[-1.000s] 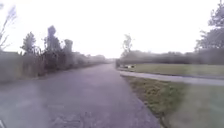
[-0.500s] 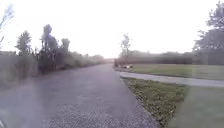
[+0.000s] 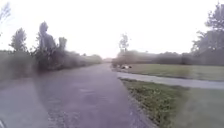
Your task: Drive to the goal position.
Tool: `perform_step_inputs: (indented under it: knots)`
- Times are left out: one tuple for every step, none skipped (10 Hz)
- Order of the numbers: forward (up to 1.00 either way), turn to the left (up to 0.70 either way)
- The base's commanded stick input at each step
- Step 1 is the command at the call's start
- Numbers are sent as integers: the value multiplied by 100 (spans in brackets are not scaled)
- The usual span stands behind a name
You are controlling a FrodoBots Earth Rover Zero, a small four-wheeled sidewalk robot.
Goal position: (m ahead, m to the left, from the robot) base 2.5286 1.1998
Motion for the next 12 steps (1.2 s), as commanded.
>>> perform_step_inputs:
  knots:
    - [70,-14]
    - [70,-14]
    - [70,0]
    - [70,0]
    - [70,0]
    - [70,0]
    - [70,0]
    - [70,5]
    - [70,11]
    - [70,14]
    - [70,14]
    - [70,14]
